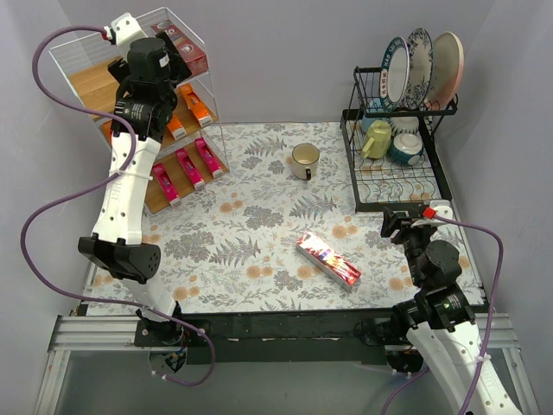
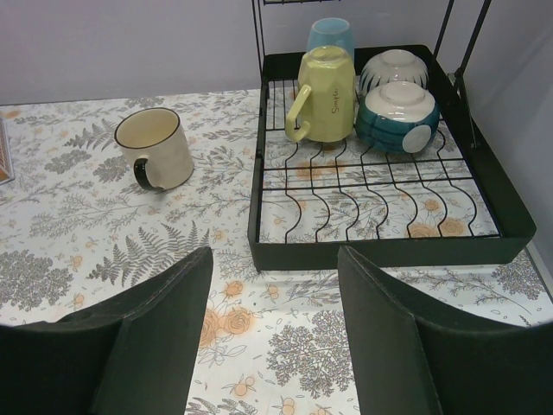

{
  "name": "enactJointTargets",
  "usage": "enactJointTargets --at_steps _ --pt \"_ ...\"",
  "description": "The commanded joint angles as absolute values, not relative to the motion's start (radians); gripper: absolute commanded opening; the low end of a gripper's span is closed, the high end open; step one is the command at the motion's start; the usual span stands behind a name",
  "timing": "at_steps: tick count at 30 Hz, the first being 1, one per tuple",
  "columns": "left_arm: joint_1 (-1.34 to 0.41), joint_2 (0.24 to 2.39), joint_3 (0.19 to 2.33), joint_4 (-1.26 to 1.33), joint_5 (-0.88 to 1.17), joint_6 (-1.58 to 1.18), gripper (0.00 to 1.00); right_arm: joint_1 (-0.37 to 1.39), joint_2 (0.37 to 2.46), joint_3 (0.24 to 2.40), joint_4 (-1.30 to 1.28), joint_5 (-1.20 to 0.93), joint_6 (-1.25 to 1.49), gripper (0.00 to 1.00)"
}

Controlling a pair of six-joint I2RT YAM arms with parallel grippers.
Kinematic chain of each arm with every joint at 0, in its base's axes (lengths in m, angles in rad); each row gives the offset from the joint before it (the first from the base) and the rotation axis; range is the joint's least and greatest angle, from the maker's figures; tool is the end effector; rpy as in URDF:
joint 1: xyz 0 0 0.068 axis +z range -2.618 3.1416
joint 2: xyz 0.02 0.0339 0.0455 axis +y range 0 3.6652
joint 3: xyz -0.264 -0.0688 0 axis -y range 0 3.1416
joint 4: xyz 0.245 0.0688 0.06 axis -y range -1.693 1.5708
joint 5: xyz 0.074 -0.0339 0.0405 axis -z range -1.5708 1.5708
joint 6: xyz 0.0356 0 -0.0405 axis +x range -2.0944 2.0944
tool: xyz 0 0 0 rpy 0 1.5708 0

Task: Place and organize the toothpastes onto the shelf

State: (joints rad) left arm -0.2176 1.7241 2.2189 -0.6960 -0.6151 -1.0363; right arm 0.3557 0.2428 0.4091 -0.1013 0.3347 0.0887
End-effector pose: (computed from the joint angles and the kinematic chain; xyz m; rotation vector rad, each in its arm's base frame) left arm 0.3447 -0.0552 0.5229 -1.0770 1.3787 -0.3757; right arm 0.1005 0.0248 0.2837 0.0677 1.5088 0.1047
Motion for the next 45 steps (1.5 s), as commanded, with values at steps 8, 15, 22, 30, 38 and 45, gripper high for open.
enactJointTargets --at_steps 8,15,22,30,38,45 --pt "-0.212 1.664 2.223 -0.692 -0.581 -1.048 0.84 0.362 0.229 0.397 -0.046 0.345 0.074 0.68" --pt "-0.212 1.623 2.183 -0.657 -0.632 -1.006 0.81 0.362 0.23 0.397 -0.048 0.341 0.074 0.68" --pt "-0.21 1.66 2.19 -0.707 -0.663 -1.002 0.73 0.362 0.23 0.397 -0.048 0.341 0.074 0.68" --pt "-0.212 1.66 2.189 -0.729 -0.707 -0.983 0.68 0.362 0.23 0.399 -0.048 0.342 0.074 0.68" --pt "-0.212 1.637 2.154 -0.724 -0.773 -0.968 0.63 0.362 0.23 0.397 -0.046 0.339 0.074 0.68" --pt "-0.21 1.631 2.146 -0.733 -0.799 -0.971 0.6 0.362 0.23 0.397 -0.046 0.337 0.074 0.68"
